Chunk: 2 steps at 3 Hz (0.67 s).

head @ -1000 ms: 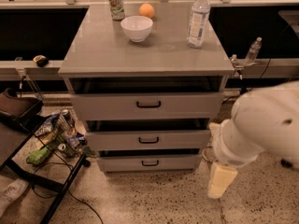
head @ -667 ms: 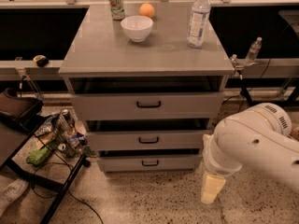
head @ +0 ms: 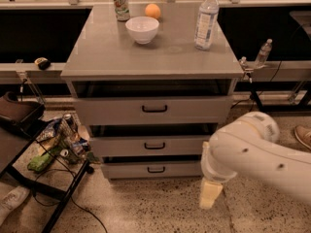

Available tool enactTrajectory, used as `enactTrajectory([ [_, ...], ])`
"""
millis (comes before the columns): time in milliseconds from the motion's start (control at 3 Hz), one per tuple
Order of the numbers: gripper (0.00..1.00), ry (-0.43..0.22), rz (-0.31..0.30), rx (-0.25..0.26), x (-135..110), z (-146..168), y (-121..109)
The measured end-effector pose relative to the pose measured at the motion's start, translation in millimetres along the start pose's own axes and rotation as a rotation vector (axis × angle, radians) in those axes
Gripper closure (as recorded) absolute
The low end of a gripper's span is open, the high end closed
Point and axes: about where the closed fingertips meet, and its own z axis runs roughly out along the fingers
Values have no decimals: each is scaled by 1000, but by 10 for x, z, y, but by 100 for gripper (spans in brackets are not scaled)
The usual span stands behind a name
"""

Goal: Open bottom drawer

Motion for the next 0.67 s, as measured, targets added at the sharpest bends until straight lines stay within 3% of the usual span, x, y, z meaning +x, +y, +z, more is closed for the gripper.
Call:
enactTrajectory([
  [667, 0, -79, 22, -17, -411, 1674, -118],
])
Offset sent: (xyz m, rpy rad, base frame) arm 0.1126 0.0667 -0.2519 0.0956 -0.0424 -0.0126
